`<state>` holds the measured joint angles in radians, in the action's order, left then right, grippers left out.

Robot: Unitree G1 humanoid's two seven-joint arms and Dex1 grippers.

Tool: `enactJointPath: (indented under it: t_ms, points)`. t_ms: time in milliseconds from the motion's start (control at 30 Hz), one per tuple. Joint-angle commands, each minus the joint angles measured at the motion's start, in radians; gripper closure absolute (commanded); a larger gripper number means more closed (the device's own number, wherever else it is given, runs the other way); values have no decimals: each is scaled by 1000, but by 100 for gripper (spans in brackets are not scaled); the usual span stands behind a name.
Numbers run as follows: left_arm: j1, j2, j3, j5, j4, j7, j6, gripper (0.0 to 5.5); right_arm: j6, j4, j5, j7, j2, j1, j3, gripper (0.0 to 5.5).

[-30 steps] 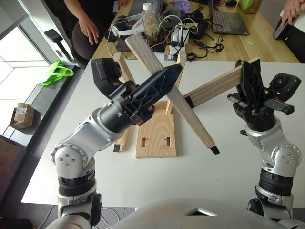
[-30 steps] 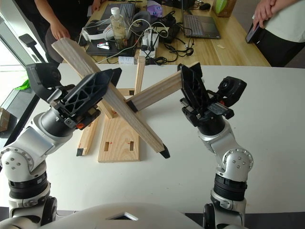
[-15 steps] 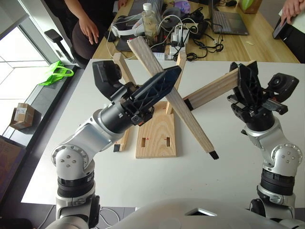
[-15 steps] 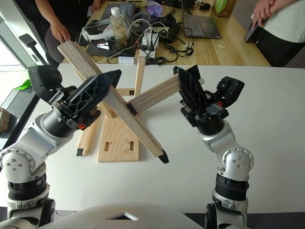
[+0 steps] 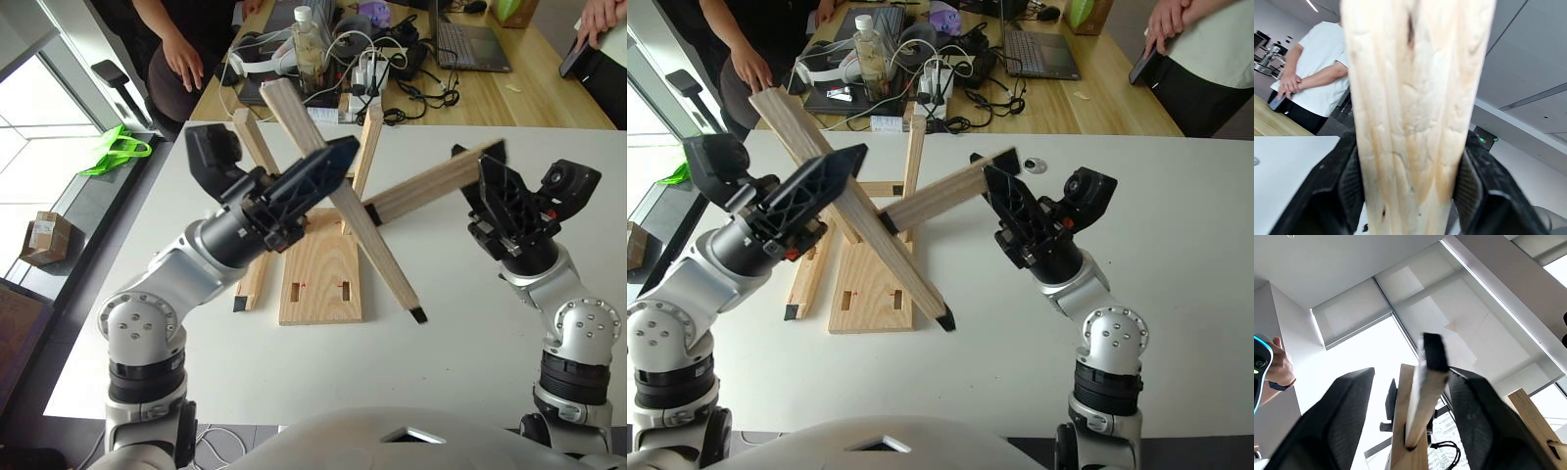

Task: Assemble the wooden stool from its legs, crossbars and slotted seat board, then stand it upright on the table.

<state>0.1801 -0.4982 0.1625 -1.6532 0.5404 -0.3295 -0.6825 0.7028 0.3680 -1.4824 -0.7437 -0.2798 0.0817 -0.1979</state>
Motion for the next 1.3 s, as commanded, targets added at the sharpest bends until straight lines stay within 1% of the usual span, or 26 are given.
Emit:
enactJointPath:
  t_ms: [33, 100, 200, 333, 467, 567, 667, 867, 1000, 1167, 1300]
  points:
    - [0, -42, 59, 64, -36, -31, 9, 342, 18, -3, 34, -46, -48, -38, -13, 281]
    - [-6, -55, 73, 84, -36, -33, 2, 342, 26, -5, 69, -61, -73, -54, -4, 281]
    - [-21, -69, 104, 105, -42, -34, 2, 342, 25, -17, 186, -106, -121, -90, 37, 281]
    - [-35, -76, 124, 118, -35, -39, -3, 342, 12, -12, 290, -157, -147, -128, 85, 281]
    - [-70, -91, 157, 158, -21, -32, 2, 342, -25, 29, 517, -228, -237, -180, 236, 281]
    - [-79, -107, 156, 221, -20, -10, 0, 342, -59, 34, 659, -235, -269, -198, 333, 281]
    - [-60, -94, 144, 279, -26, 31, 13, 342, -81, 40, 739, -221, -267, -225, 398, 281]
    - [-2, -68, 72, 391, 7, 110, 6, 342, -84, 76, 828, -137, -226, -295, 501, 281]
    - [22, -49, 34, 376, 34, 145, -13, 342, -86, 69, 856, -112, -190, -308, 567, 281]
    - [68, -41, 7, 341, 29, 156, -36, 342, -112, 16, 957, -40, -127, -314, 666, 281]
    - [69, -39, -7, 365, 15, 146, -38, 342, -129, -5, 1007, -3, -92, -310, 701, 281]
